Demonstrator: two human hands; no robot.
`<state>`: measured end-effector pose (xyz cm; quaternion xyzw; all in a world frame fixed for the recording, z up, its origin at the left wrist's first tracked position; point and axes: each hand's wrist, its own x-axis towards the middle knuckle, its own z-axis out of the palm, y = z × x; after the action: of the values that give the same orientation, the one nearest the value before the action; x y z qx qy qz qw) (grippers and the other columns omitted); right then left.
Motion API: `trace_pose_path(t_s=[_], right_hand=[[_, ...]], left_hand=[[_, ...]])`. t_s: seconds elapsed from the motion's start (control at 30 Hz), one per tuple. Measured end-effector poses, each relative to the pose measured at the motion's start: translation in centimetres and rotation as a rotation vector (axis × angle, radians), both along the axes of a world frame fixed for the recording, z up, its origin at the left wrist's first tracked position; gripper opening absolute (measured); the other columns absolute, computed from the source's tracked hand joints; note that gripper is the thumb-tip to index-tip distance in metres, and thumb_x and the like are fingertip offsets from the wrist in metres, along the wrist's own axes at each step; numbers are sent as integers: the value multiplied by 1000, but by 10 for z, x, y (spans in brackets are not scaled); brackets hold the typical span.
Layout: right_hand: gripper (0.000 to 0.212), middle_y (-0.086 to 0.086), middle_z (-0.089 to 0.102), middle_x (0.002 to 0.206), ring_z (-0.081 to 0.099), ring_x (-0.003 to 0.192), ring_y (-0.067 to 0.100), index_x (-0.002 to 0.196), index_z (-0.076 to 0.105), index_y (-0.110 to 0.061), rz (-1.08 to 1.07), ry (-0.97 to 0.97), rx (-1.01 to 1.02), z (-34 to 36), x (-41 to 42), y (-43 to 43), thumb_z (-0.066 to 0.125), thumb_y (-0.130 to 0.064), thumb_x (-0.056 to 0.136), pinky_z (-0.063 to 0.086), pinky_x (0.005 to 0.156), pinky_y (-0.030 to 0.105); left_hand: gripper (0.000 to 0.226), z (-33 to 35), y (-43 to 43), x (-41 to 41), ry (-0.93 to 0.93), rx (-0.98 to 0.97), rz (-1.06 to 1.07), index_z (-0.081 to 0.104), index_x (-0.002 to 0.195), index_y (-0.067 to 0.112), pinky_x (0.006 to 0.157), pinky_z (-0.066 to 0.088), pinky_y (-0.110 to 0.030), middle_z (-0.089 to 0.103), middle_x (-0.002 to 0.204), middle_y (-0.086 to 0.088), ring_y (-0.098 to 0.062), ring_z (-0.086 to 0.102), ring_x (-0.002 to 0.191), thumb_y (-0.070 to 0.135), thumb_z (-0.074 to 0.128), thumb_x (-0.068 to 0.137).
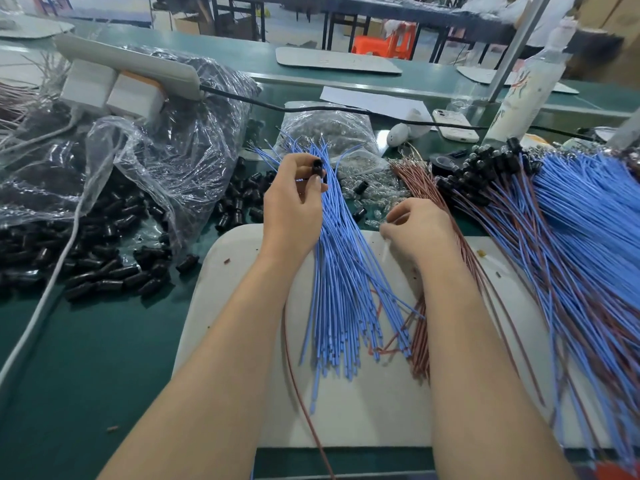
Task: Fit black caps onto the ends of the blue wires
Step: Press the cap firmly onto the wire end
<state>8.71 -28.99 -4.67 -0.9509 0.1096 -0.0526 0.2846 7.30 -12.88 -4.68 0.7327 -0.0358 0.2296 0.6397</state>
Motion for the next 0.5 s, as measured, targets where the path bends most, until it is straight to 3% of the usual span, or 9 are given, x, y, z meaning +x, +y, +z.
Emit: trace_pose_path(t_s=[0.17, 0.27, 0.33, 0.43, 0.5], right_hand=[[9, 4, 64, 104, 54, 92, 20, 95, 61, -19, -5, 21, -60, -2, 2, 5, 62, -26, 91, 40, 76, 29], [18, 6, 65, 102, 54, 89, 18, 105, 58, -10, -25, -86, 74, 0, 0, 6, 55, -24, 95, 41, 76, 30], [15, 2, 67, 88, 58, 76, 10, 108, 57, -9, 18, -177, 428, 6, -3, 8, 53, -16, 96, 49, 72, 28], [14, 2, 67, 76, 59, 60, 4, 104, 60, -11, 177, -165, 1065, 18, -9, 14, 51, -3, 96, 52, 62, 17], [16, 2, 69, 73, 63, 61, 5, 97, 62, -9, 267, -136, 1207, 23, -12, 17, 50, 1, 95, 53, 63, 15]], left_hand=[[21, -1, -2, 1, 14, 16, -5, 51, 101, 23, 78, 51, -17, 62, 94, 4, -15, 65, 92, 2, 47, 96], [22, -2, -2, 1, 20, 28, -17, 51, 100, 24, 75, 49, -13, 62, 93, 5, -16, 65, 92, 2, 47, 95], [22, -3, -2, 1, 33, 46, -35, 52, 100, 23, 73, 48, -10, 62, 92, 7, -15, 65, 91, 2, 48, 95], [20, -4, -3, 1, 49, 90, -80, 55, 104, 18, 74, 48, -16, 63, 94, 4, -16, 65, 93, 2, 48, 94], [19, -4, -3, 1, 56, 130, -98, 56, 107, 15, 77, 48, -17, 64, 98, 2, -15, 64, 94, 3, 49, 94]])
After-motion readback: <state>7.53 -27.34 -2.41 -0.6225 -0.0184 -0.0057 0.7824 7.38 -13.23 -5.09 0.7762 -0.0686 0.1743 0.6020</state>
